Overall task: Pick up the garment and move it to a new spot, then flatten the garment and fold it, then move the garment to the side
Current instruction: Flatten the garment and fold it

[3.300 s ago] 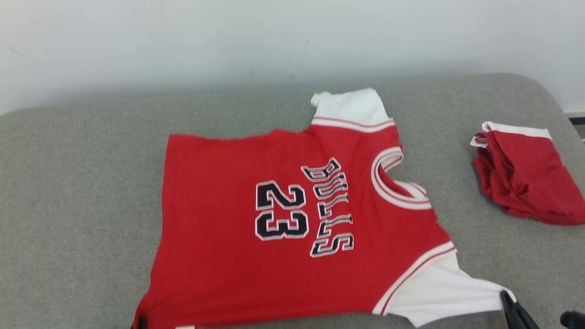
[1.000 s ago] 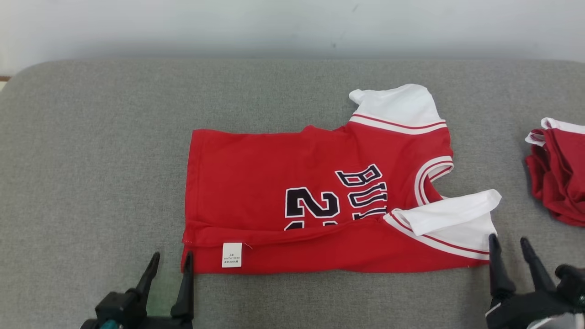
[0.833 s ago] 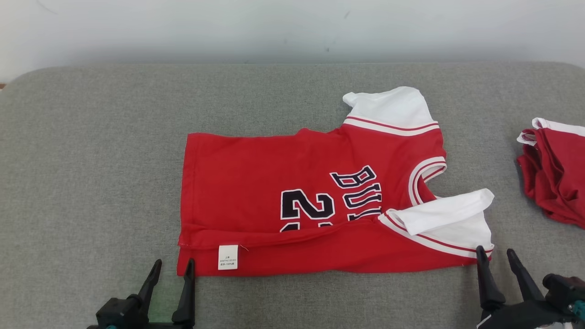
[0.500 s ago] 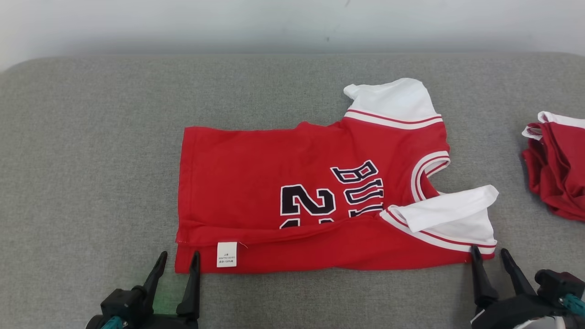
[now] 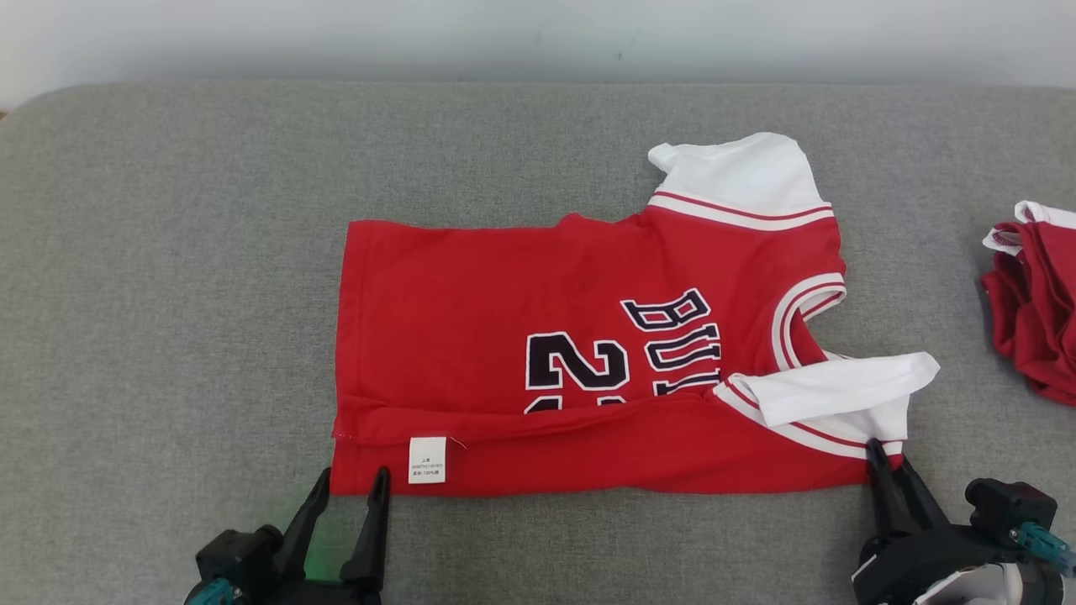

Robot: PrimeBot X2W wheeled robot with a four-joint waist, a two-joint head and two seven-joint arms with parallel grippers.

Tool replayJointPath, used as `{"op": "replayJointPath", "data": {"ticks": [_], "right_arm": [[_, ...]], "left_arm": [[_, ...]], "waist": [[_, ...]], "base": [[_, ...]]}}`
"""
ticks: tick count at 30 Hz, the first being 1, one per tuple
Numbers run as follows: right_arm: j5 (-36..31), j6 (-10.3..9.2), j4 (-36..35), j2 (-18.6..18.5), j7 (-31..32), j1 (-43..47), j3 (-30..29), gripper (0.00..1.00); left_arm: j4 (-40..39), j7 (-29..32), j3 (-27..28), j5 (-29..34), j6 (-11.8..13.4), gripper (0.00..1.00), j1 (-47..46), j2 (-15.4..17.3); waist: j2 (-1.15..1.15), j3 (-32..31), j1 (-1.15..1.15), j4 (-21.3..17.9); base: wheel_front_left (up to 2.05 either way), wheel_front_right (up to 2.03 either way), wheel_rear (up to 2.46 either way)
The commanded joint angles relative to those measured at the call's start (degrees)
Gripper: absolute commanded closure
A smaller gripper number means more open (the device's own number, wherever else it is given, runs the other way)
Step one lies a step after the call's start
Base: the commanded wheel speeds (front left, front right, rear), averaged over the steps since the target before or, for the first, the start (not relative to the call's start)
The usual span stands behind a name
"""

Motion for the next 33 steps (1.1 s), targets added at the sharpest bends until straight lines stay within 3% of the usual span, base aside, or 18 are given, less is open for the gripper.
{"op": "replayJointPath", "data": {"ticks": [1, 3, 6, 7, 9, 16, 33], "right_arm": [[0.02, -0.08, 0.96, -0.06, 0.20, -0.01, 0.19, 0.88], [-0.08, -0.09, 0.89, -0.14, 0.20, -0.14, 0.28, 0.97], [-0.12, -0.09, 0.74, -0.12, 0.20, -0.07, 0.33, 1.00], [-0.08, -0.09, 0.73, -0.06, 0.19, -0.08, 0.34, 1.00], [-0.14, -0.10, 0.64, 0.13, 0.19, 0.00, 0.41, 1.00], [-0.09, -0.09, 0.36, 0.05, 0.17, 0.62, 0.62, 1.00], [2.11, -0.09, -3.31, -1.60, 0.10, 7.55, 1.07, 1.00]], "left_arm": [[0.24, -0.07, -0.11, -0.31, -0.27, 0.00, -0.67, 0.11], [0.29, -0.07, 0.01, -1.38, -0.27, 0.00, -0.86, 0.13], [0.57, -0.07, -0.20, -1.43, -0.42, 0.00, -1.45, 0.10], [0.90, -0.07, -0.53, -1.27, -0.41, 0.13, -1.57, 0.10], [1.55, -0.06, -0.95, -0.95, -0.46, 1.00, -1.68, 0.11], [2.52, -0.06, -1.36, -0.88, -0.46, 1.00, -1.10, 0.12], [6.03, -0.07, 3.80, 3.83, -0.43, 1.00, 5.93, 0.37]], "waist": [[0.00, 0.19, 0.00, -0.16], [0.00, 0.43, 0.00, -0.39], [0.00, 0.61, 0.00, -0.74], [0.00, 0.67, 0.00, -0.87], [0.00, 0.73, 0.00, -1.12], [0.00, -0.13, 0.00, -1.50], [0.00, -7.45, 0.00, -1.90]], "base": [[0.00, 0.00, 0.00], [0.00, 0.00, 0.00], [0.00, 0.00, 0.00], [0.00, 0.00, 0.00], [0.00, 0.00, 0.00], [0.00, 0.00, 0.00], [0.00, 0.00, 0.00]]}}
